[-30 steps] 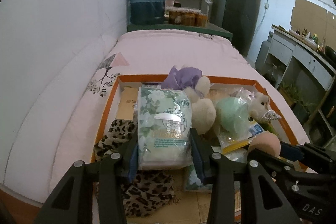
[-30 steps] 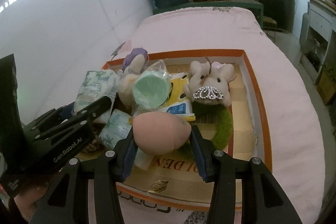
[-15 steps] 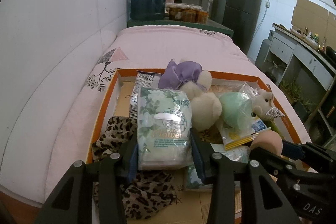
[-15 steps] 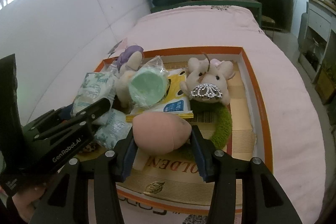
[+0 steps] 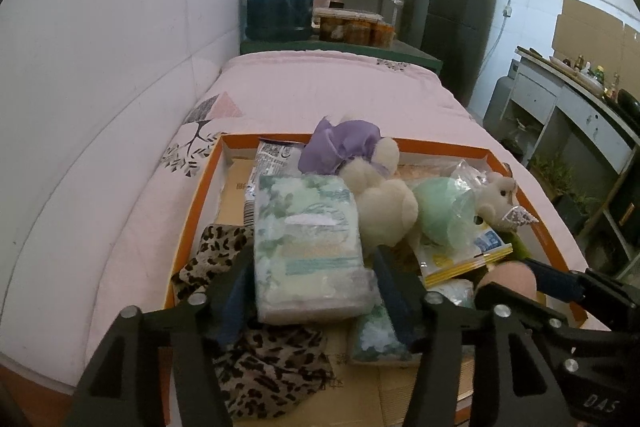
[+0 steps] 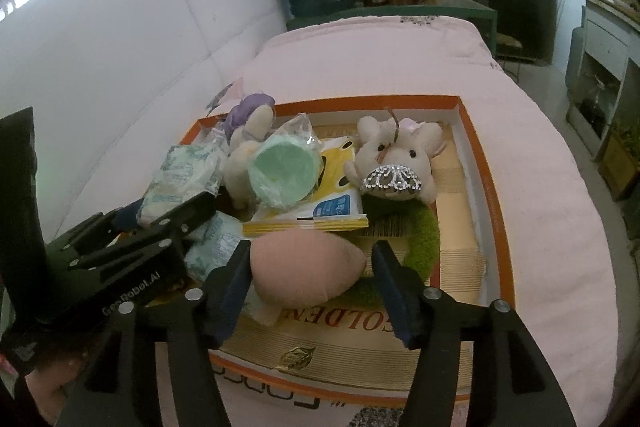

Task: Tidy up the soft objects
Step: 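Open the left gripper to drop the tissue pack while the right gripper releases the sponge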

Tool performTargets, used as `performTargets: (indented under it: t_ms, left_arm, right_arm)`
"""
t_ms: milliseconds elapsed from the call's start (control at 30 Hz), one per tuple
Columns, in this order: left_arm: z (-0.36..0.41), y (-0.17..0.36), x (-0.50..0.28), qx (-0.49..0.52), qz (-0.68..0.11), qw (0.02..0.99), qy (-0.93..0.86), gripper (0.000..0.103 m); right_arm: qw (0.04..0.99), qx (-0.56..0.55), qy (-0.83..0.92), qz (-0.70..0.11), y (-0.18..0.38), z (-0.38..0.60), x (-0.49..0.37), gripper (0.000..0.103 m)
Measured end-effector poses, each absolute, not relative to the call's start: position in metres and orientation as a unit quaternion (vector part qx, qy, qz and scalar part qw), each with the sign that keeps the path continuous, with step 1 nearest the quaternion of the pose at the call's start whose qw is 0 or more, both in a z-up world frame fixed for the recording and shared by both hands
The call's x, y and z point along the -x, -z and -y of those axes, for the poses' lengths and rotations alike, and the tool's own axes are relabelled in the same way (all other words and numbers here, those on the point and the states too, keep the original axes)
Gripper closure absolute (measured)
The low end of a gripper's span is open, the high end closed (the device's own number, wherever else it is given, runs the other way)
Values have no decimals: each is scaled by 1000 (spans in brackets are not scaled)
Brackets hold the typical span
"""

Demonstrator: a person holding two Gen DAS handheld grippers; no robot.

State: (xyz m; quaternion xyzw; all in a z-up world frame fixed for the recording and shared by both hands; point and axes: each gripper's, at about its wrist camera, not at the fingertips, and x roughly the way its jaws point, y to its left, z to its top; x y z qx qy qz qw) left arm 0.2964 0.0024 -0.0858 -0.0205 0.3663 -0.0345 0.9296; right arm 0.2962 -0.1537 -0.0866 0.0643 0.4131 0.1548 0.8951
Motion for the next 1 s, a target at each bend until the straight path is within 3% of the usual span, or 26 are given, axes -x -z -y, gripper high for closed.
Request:
performTargets:
  t_ms: [100, 567, 1000]
  left_arm:
    - [-2, 82, -294, 22, -360, 932, 38, 38]
    - [5, 62, -272, 16, -335, 941, 42, 31]
    - [4, 43, -237, 16, -317, 947, 40, 31]
  right_arm:
    - [896, -65, -153, -411, 84, 155, -295, 34]
    - [903, -84, -143, -397, 71, 170, -276, 33]
    - [909, -89, -132, -385, 57, 174, -249, 33]
